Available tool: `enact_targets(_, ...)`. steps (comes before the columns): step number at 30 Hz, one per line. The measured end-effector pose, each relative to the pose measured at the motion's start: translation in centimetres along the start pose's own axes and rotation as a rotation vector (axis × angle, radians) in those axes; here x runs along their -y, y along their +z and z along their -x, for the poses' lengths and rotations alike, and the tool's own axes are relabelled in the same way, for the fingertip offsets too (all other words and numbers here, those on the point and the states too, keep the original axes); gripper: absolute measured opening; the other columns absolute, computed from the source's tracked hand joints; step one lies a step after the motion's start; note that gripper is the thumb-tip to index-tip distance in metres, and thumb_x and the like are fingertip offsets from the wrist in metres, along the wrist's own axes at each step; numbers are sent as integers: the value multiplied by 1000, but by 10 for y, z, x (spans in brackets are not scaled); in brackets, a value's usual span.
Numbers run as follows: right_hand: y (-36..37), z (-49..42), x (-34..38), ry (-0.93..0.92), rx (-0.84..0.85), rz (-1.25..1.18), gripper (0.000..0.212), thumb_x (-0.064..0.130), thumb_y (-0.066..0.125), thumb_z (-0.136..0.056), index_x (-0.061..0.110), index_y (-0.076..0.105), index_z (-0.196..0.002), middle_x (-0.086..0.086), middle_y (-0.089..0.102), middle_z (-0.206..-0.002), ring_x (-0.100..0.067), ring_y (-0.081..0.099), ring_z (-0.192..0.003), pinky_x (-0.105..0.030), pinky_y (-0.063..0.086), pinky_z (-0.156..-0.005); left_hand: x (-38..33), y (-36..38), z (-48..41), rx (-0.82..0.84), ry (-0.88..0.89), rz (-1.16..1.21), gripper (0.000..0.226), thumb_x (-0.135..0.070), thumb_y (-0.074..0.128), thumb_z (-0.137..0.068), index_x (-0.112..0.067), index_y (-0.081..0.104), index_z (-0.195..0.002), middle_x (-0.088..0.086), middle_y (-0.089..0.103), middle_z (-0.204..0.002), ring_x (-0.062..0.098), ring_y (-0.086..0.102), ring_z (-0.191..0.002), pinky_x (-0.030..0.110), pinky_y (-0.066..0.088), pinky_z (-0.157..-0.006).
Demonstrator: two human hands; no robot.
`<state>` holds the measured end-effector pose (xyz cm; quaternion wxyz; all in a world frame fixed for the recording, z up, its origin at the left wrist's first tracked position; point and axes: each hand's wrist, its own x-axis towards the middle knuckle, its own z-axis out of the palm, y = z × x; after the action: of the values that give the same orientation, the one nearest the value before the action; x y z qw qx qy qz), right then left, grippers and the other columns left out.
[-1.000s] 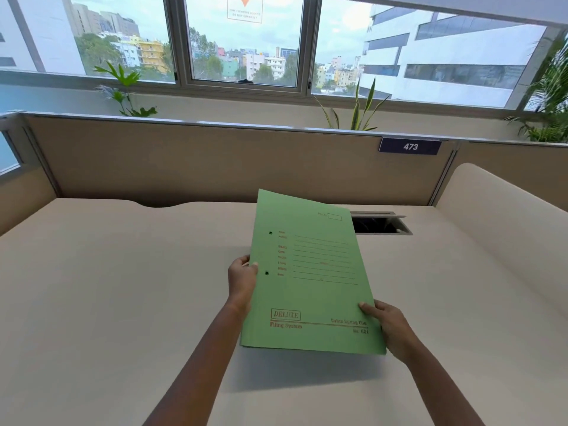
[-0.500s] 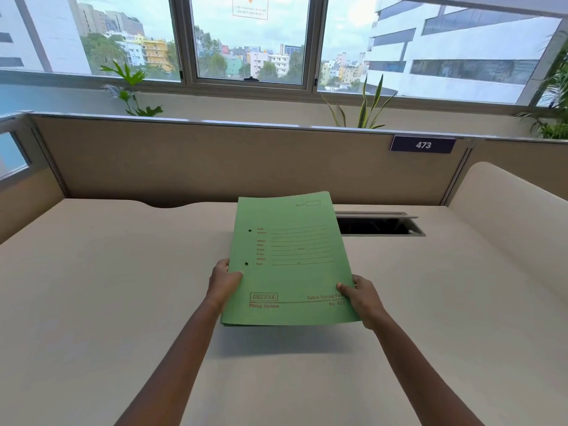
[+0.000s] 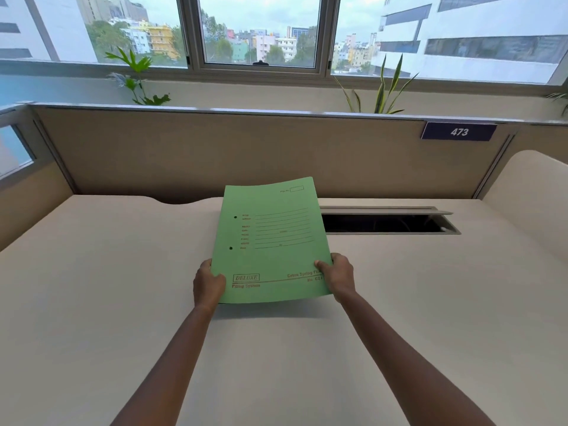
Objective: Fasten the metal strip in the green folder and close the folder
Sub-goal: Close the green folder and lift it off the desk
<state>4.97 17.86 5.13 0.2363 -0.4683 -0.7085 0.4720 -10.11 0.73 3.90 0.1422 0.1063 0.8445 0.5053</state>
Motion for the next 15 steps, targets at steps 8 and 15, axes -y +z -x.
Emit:
enact_targets(8, 50, -32, 6, 42, 32, 26, 26, 10, 58, -89, -11, 58, -106, -26, 65, -111, -37, 64, -96, -39, 52, -78, 9, -7, -56, -42, 21, -92, 42, 10, 41, -85, 3, 49, -126, 25, 59, -125, 41, 57, -109, 42, 48, -86)
enact_targets(15, 81, -55, 11, 58, 39, 57, 28, 11, 57, -89, -9, 56, -109, -25, 64, -113, -36, 63, -99, -39, 51, -81, 14, -8, -91, -65, 16, -127, 41, 10, 42, -84, 3, 51, -123, 26, 60, -124, 42, 58, -108, 46, 50, -89)
